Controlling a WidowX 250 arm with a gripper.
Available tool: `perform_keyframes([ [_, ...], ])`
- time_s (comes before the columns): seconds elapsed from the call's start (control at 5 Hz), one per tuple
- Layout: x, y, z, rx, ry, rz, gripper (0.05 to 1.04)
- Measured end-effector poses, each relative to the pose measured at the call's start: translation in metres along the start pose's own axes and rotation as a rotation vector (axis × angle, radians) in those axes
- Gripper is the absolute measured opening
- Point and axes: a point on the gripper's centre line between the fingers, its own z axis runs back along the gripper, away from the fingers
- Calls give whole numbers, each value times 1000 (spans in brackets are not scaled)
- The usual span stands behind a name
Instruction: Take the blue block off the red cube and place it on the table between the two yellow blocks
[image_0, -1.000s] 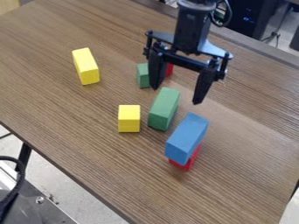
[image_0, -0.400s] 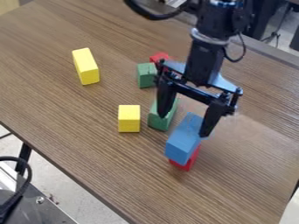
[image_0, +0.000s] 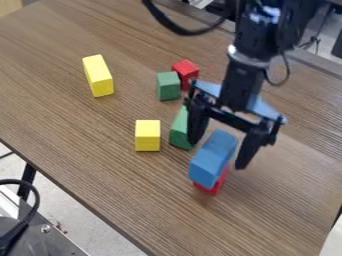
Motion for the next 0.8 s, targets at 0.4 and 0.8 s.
perform_keyframes([
  [0.4,6,-3,-20,12,49,18,970],
  [0.8,7,1,-19,-4,60,41,592],
])
